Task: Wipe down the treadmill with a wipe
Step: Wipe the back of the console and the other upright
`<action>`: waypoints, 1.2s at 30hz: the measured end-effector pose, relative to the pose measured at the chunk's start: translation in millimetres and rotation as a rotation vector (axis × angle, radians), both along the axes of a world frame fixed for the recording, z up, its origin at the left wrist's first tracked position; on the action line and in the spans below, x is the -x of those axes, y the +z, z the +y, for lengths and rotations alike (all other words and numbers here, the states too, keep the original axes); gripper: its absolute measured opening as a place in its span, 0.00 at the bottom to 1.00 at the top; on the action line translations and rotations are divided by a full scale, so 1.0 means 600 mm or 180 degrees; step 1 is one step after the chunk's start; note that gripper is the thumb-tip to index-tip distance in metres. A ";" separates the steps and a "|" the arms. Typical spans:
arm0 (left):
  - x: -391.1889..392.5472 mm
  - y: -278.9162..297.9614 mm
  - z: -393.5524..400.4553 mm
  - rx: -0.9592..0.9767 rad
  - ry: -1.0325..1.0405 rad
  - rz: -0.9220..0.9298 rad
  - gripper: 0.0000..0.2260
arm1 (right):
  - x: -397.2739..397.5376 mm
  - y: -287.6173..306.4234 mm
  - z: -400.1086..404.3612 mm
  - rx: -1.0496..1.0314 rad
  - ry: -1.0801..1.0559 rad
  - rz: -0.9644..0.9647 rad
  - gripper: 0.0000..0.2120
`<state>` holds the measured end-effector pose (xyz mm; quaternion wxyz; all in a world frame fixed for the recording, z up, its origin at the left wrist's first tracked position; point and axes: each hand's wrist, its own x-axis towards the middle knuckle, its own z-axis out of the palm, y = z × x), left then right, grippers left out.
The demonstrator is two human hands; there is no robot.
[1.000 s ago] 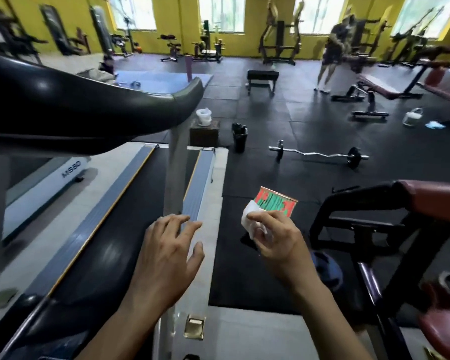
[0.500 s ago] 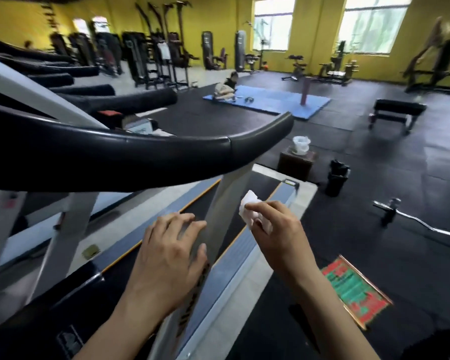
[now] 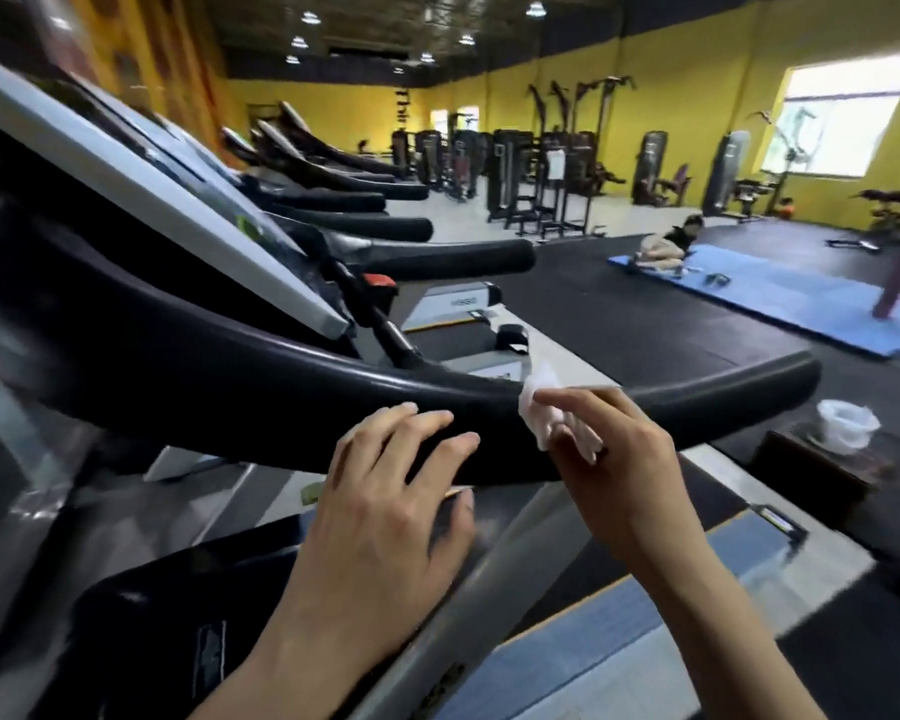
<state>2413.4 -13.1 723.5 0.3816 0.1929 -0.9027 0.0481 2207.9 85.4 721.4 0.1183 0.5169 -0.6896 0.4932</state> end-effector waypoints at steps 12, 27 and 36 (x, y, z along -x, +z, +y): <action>0.080 0.051 -0.005 0.0203 0.1930 -0.0057 0.19 | 0.144 0.060 -0.136 -0.0163 0.1810 0.0431 0.14; 0.025 0.145 -0.093 0.0169 0.3179 -0.0202 0.19 | 0.107 0.191 -0.389 -0.0215 0.3191 0.1108 0.12; -0.006 0.239 -0.254 -0.0007 0.3691 -0.0429 0.24 | 0.044 0.223 -0.548 -0.0173 0.3618 0.0844 0.18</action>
